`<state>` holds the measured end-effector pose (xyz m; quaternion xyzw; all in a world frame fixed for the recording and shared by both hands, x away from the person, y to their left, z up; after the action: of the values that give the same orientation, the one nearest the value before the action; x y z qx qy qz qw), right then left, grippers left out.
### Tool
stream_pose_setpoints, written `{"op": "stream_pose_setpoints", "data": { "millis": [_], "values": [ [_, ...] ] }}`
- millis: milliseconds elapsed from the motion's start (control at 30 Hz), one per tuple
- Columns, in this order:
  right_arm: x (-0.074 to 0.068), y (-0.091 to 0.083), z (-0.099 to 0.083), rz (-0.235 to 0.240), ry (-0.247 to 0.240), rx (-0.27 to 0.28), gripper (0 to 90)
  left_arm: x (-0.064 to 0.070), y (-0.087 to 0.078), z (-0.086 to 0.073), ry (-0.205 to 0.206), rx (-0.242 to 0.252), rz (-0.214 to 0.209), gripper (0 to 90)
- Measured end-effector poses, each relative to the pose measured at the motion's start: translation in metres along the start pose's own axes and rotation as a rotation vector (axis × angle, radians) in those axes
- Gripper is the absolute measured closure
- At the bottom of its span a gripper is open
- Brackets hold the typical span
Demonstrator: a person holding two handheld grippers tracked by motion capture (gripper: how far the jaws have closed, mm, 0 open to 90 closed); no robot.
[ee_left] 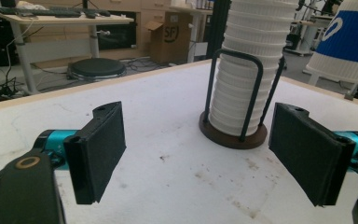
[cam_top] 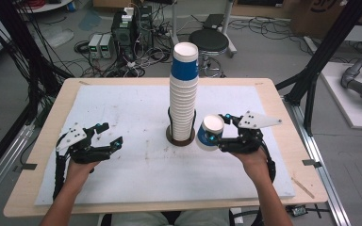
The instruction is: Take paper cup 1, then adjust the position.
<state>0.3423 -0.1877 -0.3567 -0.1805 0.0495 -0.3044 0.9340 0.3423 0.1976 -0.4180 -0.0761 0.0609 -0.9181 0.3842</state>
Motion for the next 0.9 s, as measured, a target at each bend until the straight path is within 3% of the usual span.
{"op": "stream_pose_setpoints", "data": {
  "millis": [200,400,633,900],
  "values": [
    [-0.009,0.007,-0.006,0.023,-0.008,-0.011,29.7,0.008,0.004,0.006,0.018,0.015,-0.044,17.9],
    [-0.014,0.011,-0.007,0.028,-0.018,-0.014,29.7,0.011,0.006,0.004,0.014,0.005,-0.054,17.9],
    [-0.019,0.016,-0.012,0.045,-0.023,-0.02,29.7,0.013,0.005,0.007,0.015,0.028,-0.069,17.9],
    [-0.024,0.015,-0.011,0.067,-0.022,-0.014,29.7,0.032,0.012,0.012,0.049,0.033,-0.166,17.4]
  ]
}}
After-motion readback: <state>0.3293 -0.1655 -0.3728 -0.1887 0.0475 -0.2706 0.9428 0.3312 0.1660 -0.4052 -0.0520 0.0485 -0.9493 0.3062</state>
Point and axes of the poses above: each handheld gripper's, and its own axes: y roughly forward along the jaws, z roughly out of its top, x roughly to its right, the point moved 6 cm from there along y, roughly forward along the jaws, and after that the axes turned 2 degrees about -x, right-handed, at the moved point
